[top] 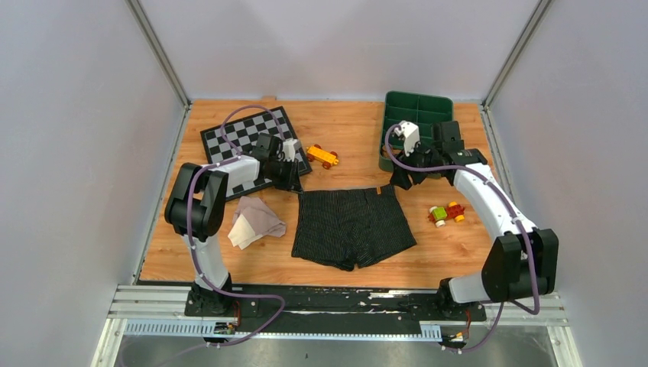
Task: Roll the underwear
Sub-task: Fold the underwear at the center of the board.
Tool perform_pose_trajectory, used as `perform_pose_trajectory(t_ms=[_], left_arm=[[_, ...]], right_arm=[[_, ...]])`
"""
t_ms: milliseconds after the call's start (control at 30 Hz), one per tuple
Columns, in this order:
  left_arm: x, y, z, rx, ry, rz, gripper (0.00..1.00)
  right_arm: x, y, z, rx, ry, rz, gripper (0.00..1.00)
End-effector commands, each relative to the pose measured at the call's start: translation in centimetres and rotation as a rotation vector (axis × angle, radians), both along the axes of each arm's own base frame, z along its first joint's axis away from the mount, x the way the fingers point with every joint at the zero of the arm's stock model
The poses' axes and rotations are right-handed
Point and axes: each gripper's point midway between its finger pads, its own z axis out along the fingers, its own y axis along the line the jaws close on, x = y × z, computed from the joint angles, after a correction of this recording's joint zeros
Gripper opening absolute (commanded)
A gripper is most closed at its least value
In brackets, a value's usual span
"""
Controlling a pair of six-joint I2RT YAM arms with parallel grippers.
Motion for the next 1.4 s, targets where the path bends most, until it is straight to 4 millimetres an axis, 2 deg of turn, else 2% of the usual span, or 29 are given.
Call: perform_pose_trajectory(t_ms=[0,67,200,333,500,633,800,1033,1100,1233,1267,1333,1367], left_arm=[[-0.4,-0.1,-0.5,0.022,0.007,-0.044,0.17],[-0.4,-0.1,-0.3,0.023,-0.003,-0.052,0.09],[-0.1,0.1,0.3,0.038,-0.026,-0.058,0.02],[0.6,-0.5,1.3,0.015,-0.057,-0.089,0.01],[0.7,-1.5,2.6,-0.043,-0.043,-0.093,0.00],[0.8,-1.9,2.8,-0.050,-0.059,-0.103,0.00],[0.9,-2.1,2.4,-0.042,-0.057,-0.114,0.00],[1.5,-1.7,1.8,0.001,-0.064,-0.104,0.00],[1.5,-1.6,2.0,0.008,-0.069,-0.107,0.00],[1.7,-0.8,2.7,0.052,-0.101,-0.104,0.00],[1.7,-0.9,2.8,0.048,-0.103,-0.106,0.04],[1.5,-0.9,2.8,0.040,-0.092,-0.098,0.26],[1.4,-0.9,2.7,0.043,-0.085,-0.086,0.32]], right_arm=[[0.2,1.0,-1.5,-0.023,-0.001,0.094,0.53],[1.1,0.8,-3.0,-0.061,0.006,0.078,0.48],[5.4,0.0,-5.7,-0.073,0.042,-0.113,0.32],[7.3,1.6,-6.8,-0.029,0.091,-0.128,0.28],[6.5,1.9,-10.2,-0.117,0.150,-0.101,0.22],[5.7,0.0,-12.2,-0.209,0.160,-0.163,0.19],[6.3,-2.1,-13.1,-0.303,0.099,-0.234,0.18],[8.3,-1.4,-12.0,-0.291,0.029,-0.185,0.22],[8.5,-0.7,-10.5,-0.254,0.025,-0.172,0.23],[8.2,1.1,-5.7,-0.145,-0.005,-0.145,0.25],[7.8,1.6,-4.7,-0.113,-0.007,-0.130,0.27],[6.7,2.6,-3.2,-0.052,-0.008,-0.097,0.27],[6.1,3.1,-2.4,-0.024,-0.009,-0.079,0.28]])
